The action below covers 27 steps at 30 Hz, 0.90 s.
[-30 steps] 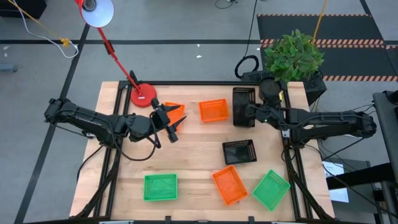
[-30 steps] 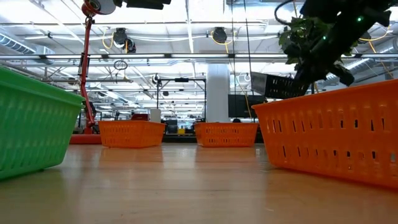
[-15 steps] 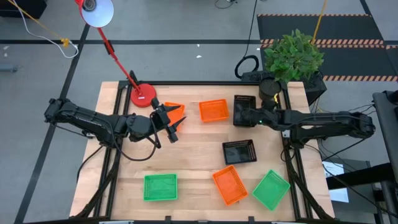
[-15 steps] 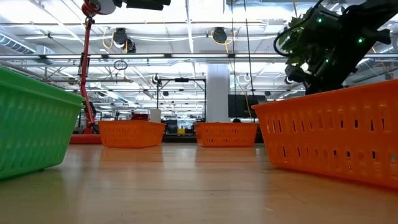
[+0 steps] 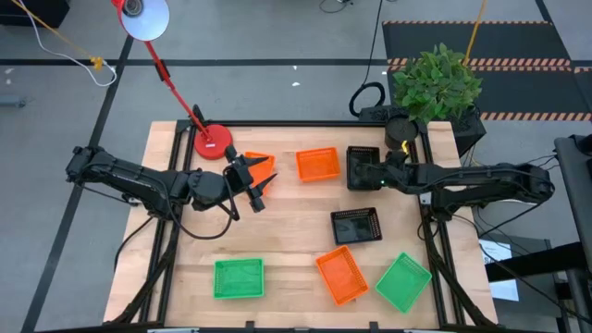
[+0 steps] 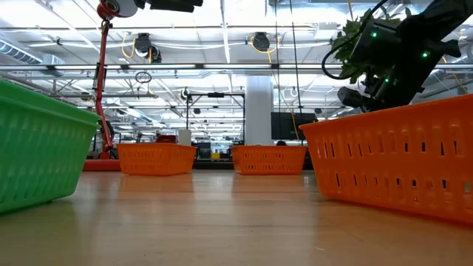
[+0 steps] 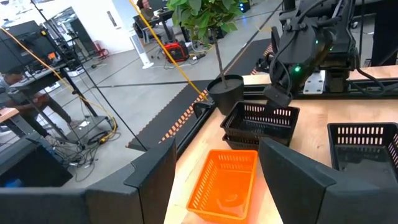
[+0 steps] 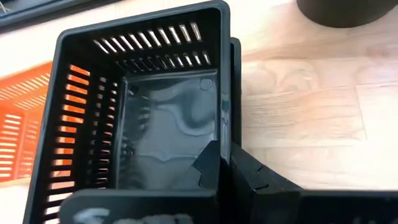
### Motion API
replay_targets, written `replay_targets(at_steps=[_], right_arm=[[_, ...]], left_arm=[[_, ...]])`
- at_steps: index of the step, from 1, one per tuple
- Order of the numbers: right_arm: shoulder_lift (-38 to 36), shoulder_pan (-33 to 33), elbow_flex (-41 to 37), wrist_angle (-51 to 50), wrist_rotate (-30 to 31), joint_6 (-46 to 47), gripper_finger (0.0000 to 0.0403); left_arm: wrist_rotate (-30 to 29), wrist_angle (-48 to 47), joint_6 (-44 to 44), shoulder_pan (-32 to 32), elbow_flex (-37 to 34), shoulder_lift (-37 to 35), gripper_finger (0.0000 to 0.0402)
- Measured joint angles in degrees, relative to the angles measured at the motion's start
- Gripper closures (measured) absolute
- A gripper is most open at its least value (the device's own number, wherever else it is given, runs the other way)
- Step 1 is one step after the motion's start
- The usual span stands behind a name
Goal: Stack baskets by color
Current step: Stack the left black bin on top of the top black basket, then adjust the middle orange basket
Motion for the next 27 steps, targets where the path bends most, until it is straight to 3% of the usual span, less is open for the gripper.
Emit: replay_targets(at_steps=[17, 27], right_arm=[[0.7, 0.0, 0.0, 2.2, 0.3, -1.9, 0.0312], [-5.8, 0.0, 0.0, 3.8, 0.1, -8.1, 0.0303]], left_arm=[[0.1, -0.5, -0.3, 0.0, 0.0, 0.0, 0.0169], [0.1, -0.5, -0.5, 0.0, 0.0, 0.0, 0.0170]])
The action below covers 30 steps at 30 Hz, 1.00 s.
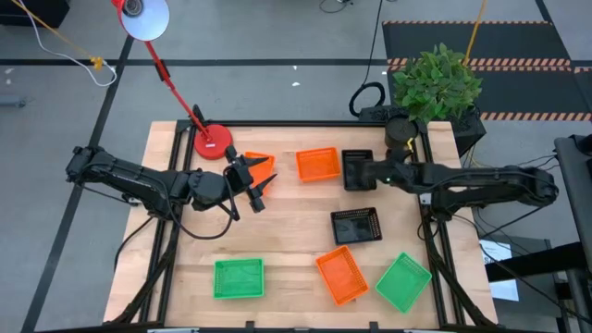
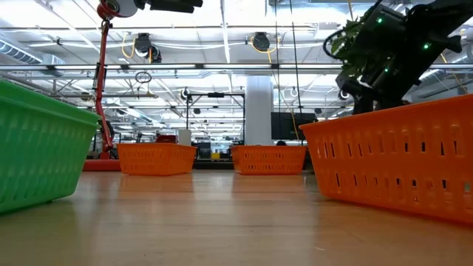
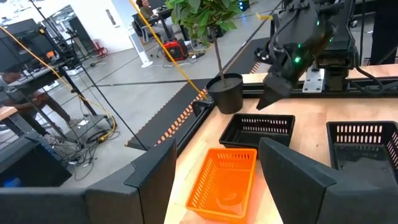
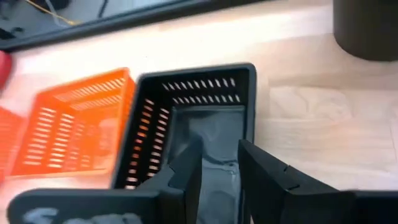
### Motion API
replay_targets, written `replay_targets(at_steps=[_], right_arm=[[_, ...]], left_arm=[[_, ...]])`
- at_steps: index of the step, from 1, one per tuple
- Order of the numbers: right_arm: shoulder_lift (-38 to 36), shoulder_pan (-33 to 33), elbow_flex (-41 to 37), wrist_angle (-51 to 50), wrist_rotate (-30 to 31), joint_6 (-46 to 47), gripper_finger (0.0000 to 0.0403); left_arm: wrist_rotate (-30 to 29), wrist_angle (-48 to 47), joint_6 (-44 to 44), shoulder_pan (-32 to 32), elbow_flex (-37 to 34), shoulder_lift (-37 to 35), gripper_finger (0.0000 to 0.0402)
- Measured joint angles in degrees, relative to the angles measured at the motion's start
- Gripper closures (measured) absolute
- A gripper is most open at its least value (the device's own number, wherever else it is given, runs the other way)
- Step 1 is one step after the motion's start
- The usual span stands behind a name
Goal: Stack baskets by color
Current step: Adjust the middle orange basket
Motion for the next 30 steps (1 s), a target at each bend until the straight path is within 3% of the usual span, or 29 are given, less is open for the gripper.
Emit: replay_targets(at_steps=[6, 11, 18, 23, 30], right_arm=[[-5.9, 0.0, 0.0, 0.5, -0.6, -4.1, 0.0303], [-8.8, 0.1, 0.0, 8.6, -5.0, -12.0, 0.0303], [-9.0, 0.1, 0.0, 25.2, -13.8, -29.3, 0.0303], [-9.0, 0.2, 0.0, 33.1, -19.8, -49.4, 0.0303], [-8.4, 0.2, 0.0, 33.9, -25.7, -53.8, 0.0303]], left_arm=[[0.0, 0.0, 0.0, 0.0, 0.0, 0.0, 0.0169], [0.0, 0.0, 0.0, 0.0, 0.0, 0.0, 0.0170], [0.0, -0.7, -0.2, 0.0, 0.0, 0.0, 0.0170], [0.8, -2.7, -0.7, 0.0, 0.0, 0.0, 0.0170], [6.7, -1.6, -2.9, 3.2, 0.0, 1.7, 0.0170]])
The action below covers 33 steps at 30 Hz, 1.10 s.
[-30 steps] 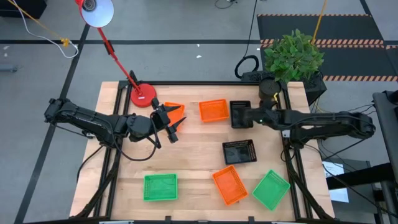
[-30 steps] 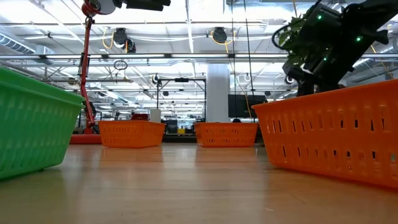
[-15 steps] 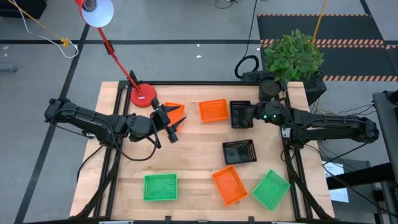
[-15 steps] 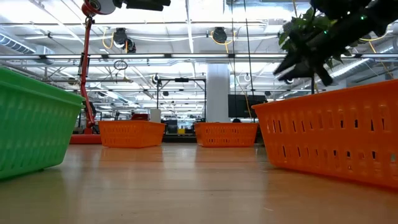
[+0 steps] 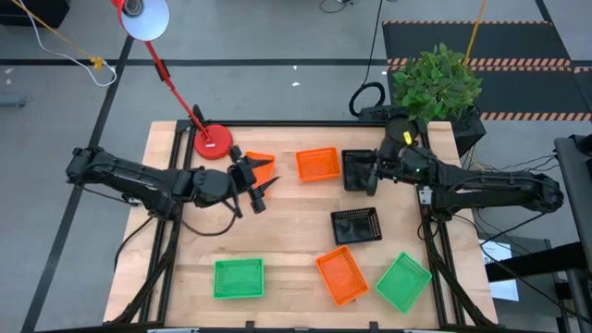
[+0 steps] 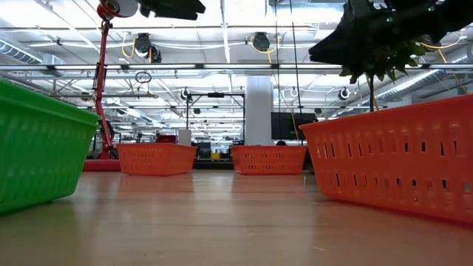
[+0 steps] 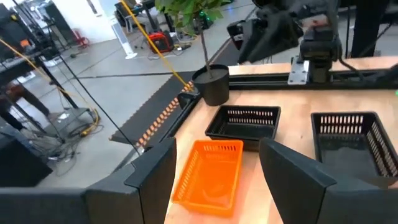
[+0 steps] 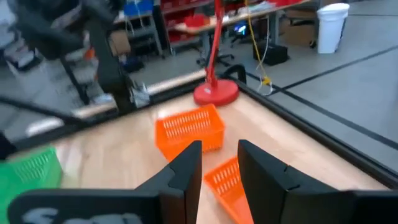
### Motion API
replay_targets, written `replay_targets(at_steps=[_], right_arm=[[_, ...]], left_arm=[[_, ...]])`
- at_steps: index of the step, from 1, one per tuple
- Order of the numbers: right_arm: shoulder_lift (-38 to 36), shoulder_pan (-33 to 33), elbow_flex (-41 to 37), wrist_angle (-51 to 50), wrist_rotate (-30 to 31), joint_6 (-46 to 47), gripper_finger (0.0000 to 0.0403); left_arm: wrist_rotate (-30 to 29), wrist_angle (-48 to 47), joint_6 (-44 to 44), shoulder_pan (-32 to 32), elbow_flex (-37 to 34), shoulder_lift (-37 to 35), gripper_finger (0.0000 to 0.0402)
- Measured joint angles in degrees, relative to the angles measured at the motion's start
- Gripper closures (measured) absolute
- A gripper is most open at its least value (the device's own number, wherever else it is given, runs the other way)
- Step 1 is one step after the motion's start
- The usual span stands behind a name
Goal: Stack baskets by color
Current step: Adjust the middle orange basket
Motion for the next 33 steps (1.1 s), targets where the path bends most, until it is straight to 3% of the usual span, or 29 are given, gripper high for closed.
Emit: replay_targets(at_steps=[6, 13, 20, 24, 33], right_arm=[[0.4, -0.1, 0.0, -2.8, 0.2, -5.2, 0.0303], [0.4, -0.1, 0.0, -5.1, 0.1, -8.4, 0.0303], [0.4, -0.1, 0.0, -6.3, 0.1, -8.7, 0.0303], [0.4, -0.1, 0.0, -6.3, 0.1, -8.7, 0.0303], [0.4, -0.1, 0.0, -6.4, 0.1, -8.7, 0.0303]], left_arm=[[13.2, 3.4, 0.3, 7.5, 0.0, 9.4, 0.0198], [25.4, 4.6, 0.6, 14.7, 2.0, 22.1, 0.0303], [35.1, 2.8, 2.4, 17.0, 5.5, 32.4, 0.0386], [36.0, 1.7, 3.4, 17.5, 7.4, 36.3, 0.0395], [30.8, 1.0, 1.7, 19.1, 8.4, 38.4, 0.0392]])
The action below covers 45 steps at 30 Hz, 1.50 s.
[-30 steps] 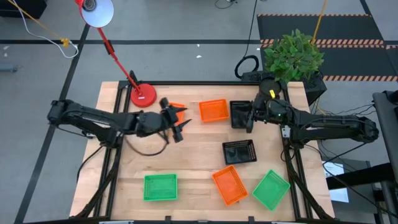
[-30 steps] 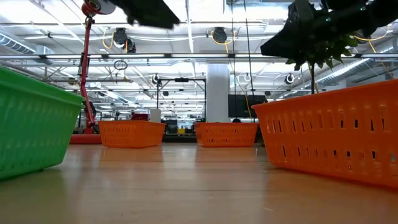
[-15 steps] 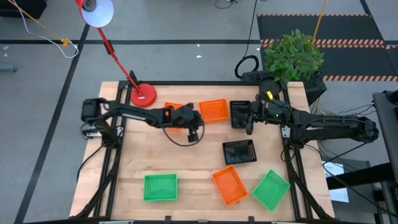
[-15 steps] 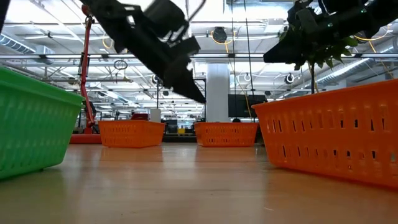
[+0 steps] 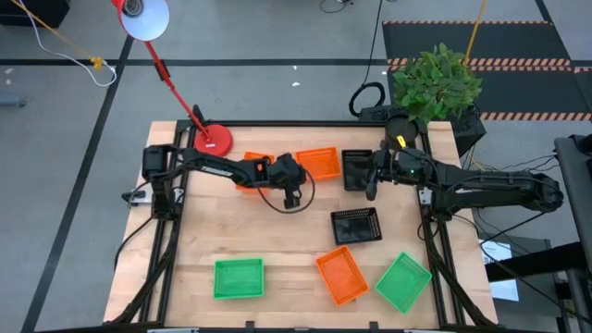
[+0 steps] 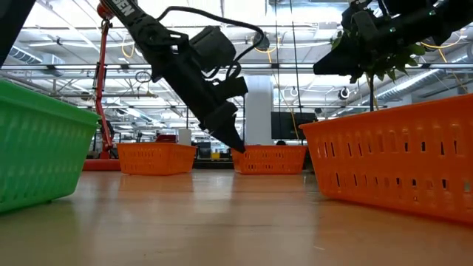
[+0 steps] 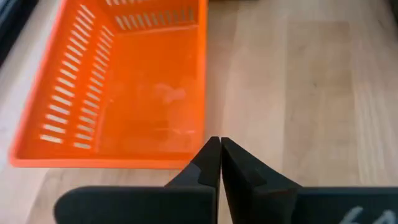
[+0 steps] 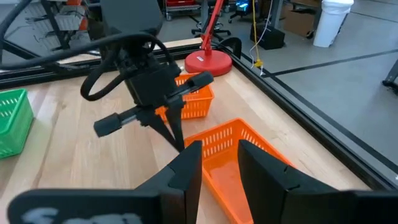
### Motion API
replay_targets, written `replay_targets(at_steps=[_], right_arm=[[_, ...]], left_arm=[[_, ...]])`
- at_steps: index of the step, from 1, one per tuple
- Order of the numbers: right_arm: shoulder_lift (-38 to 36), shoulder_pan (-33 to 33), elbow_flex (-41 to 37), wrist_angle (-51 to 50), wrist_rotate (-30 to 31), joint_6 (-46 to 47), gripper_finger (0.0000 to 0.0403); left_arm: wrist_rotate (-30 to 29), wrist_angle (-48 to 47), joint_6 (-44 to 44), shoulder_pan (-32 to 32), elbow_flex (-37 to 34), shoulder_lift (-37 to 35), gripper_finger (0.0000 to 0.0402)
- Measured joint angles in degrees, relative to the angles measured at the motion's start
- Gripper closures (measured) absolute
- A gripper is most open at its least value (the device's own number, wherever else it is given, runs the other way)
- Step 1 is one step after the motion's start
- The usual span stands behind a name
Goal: Stack baskets by color
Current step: Adjust the middle orange basket, then stack the black basket on top of the black basket
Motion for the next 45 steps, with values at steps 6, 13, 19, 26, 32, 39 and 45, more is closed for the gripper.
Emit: replay_targets(at_steps=[6, 13, 19, 26, 32, 39, 45], right_arm=[[0.0, 0.0, 0.0, 0.0, 0.0, 0.0, 0.0303], [0.0, 0.0, 0.0, -0.4, 0.0, 0.0, 0.0303], [0.0, 0.0, 0.0, -0.5, 0.0, 0.0, 0.0303], [0.0, 0.0, 0.0, -2.1, 0.0, 0.0, 0.0303], [0.0, 0.1, 0.0, -4.0, -0.5, 2.6, 0.0303], [0.0, 5.1, 0.0, -8.9, -6.1, 8.1, 0.0303], [-0.1, 14.0, 0.0, -9.3, -3.7, 13.1, 0.0303]], left_arm=[[-1.7, -1.0, 0.0, -0.1, 0.0, -0.1, 0.0391], [-5.1, -1.7, -0.1, 0.0, 0.0, -0.1, 0.0381], [-6.4, -1.9, 0.0, -0.1, 0.0, -0.1, 0.0381], [-6.3, -7.1, -0.6, -0.3, 0.0, -4.4, 0.0380], [-6.1, -11.2, -2.1, -1.9, 0.1, -12.0, 0.0380], [-5.9, -14.6, -1.4, -6.1, 0.1, -17.8, 0.0380], [-5.9, -18.8, -1.0, -8.9, -0.1, -20.9, 0.0380]])
